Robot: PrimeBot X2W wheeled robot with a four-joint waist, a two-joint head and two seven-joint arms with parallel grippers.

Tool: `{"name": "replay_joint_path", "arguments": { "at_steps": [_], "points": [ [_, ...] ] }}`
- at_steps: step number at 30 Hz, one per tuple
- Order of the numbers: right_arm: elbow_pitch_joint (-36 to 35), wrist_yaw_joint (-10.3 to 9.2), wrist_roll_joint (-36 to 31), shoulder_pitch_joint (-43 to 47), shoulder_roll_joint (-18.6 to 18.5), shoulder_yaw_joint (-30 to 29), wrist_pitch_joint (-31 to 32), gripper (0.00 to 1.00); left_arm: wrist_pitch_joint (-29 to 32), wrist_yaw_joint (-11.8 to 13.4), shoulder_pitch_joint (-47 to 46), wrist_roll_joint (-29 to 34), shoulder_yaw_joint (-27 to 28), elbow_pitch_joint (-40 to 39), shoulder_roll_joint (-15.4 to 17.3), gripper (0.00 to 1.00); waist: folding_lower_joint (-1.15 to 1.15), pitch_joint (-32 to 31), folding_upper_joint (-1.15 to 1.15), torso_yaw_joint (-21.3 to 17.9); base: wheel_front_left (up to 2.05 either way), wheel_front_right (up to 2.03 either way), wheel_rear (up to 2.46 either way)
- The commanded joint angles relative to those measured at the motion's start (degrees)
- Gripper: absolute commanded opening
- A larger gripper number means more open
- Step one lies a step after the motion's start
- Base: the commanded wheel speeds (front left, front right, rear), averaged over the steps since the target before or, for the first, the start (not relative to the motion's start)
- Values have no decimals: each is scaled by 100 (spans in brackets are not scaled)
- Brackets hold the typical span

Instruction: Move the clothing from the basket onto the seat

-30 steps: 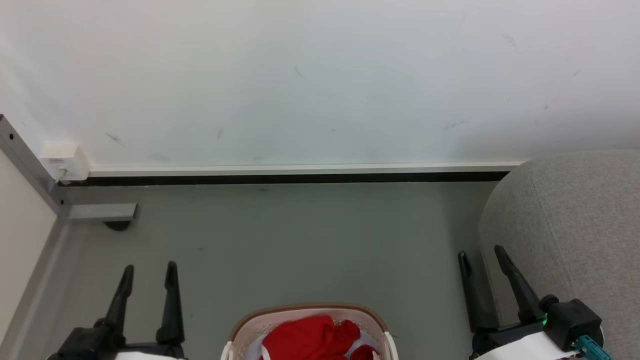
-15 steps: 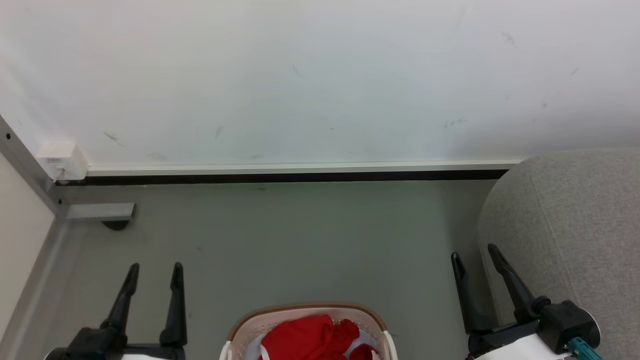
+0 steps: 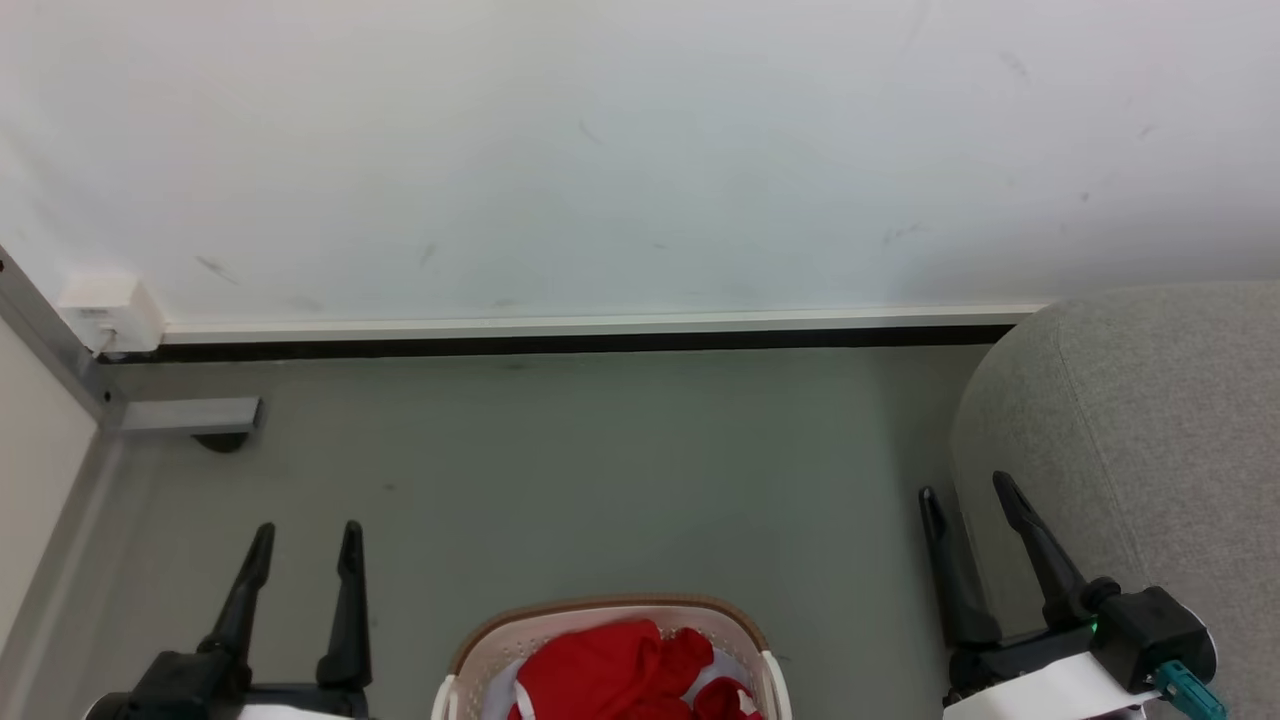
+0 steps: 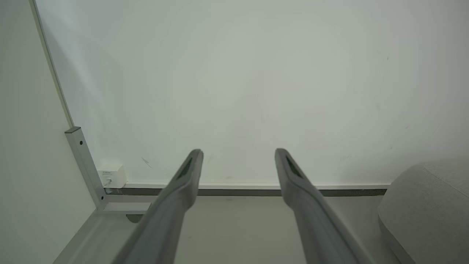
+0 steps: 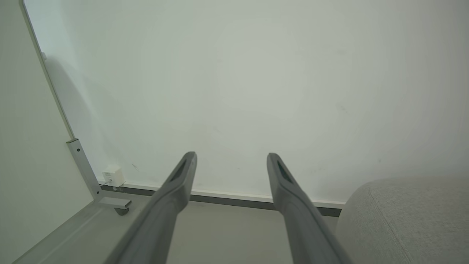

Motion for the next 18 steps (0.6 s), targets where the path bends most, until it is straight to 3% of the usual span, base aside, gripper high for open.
{"name": "replay_joint_path", "arguments": {
  "at_steps": [1, 10, 18],
  "points": [
    [-16, -12, -12, -49, -31, -46, -2, 100, -4, -9, -55, 16, 4, 2, 22, 100, 0, 55, 0, -46, 0, 0, 0],
    [-189, -12, -86, -234, -29, -206, -2, 100, -3, -145, -401, -59, -215, 317, 19, 100, 0, 583, 0, -366, 0, 0, 0],
    [-394, -12, -16, -470, -28, -391, -1, 100, 119, -316, -1194, -92, -820, 1521, 344, 100, 0, 1390, 0, -753, 0, 0, 0]
  ]
}}
